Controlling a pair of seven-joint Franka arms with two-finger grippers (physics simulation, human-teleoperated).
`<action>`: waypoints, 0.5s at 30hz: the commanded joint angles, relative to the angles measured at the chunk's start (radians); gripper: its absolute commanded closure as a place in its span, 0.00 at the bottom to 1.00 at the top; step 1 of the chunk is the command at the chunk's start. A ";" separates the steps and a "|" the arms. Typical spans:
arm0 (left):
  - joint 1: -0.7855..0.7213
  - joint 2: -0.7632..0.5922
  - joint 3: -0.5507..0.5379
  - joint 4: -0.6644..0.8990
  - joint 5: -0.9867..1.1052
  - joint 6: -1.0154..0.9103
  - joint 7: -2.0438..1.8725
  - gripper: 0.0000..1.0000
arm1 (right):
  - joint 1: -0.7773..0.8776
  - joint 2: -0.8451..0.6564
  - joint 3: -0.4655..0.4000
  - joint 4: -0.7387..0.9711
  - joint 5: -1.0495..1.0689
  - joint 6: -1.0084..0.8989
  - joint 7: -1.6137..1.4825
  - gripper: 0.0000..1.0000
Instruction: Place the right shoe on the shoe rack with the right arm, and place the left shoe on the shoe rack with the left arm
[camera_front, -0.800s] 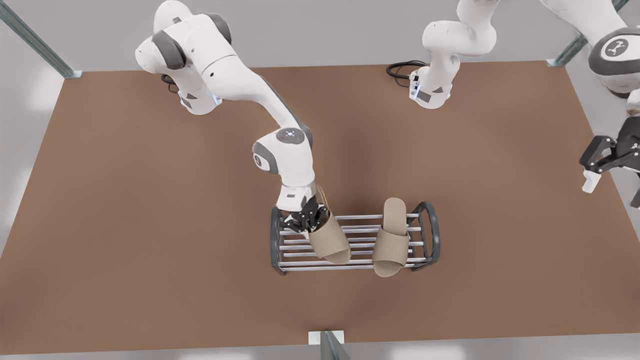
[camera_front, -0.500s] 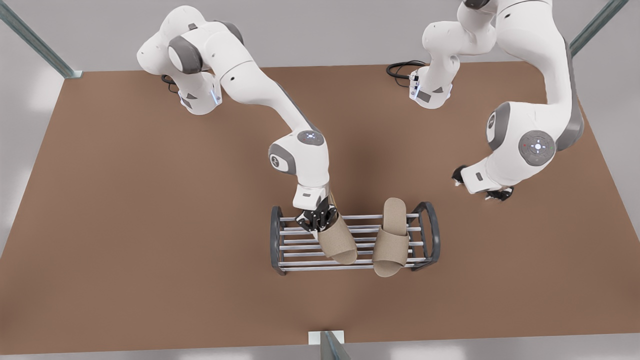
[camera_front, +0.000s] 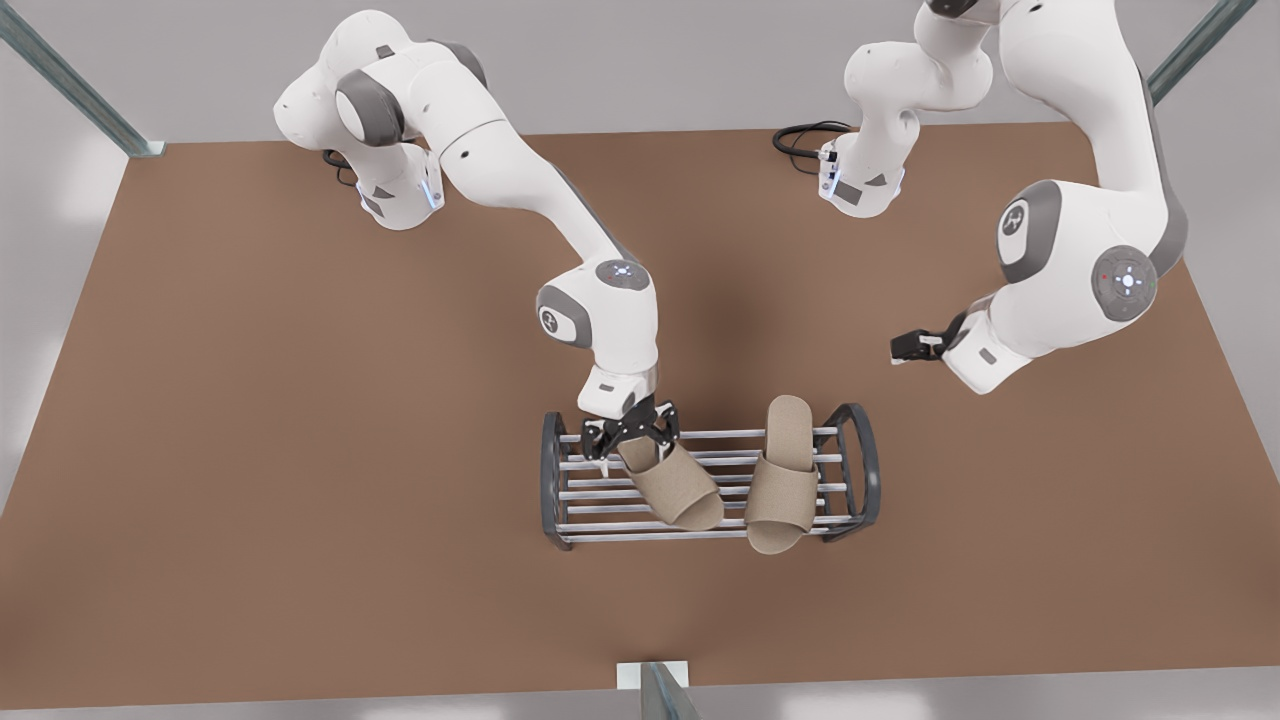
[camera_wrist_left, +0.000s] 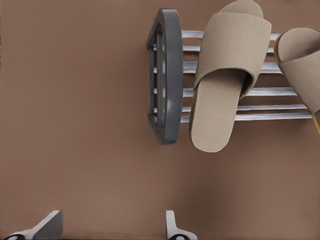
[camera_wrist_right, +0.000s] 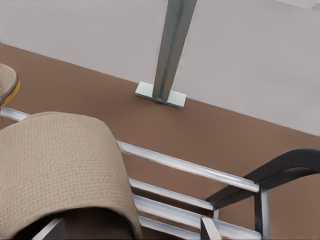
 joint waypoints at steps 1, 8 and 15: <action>0.002 0.000 0.001 0.003 0.000 -0.025 -0.305 0.00 | 0.006 -0.011 0.000 -0.016 0.009 -0.001 0.025 0.00; 0.030 -0.001 0.004 0.022 0.118 -0.056 -0.107 0.00 | 0.076 -0.221 -0.020 -0.261 0.001 -0.003 0.028 0.00; 0.037 -0.004 0.006 0.023 0.117 -0.097 -0.109 0.00 | -0.204 -0.470 -0.036 -0.157 0.245 -0.761 -0.314 0.00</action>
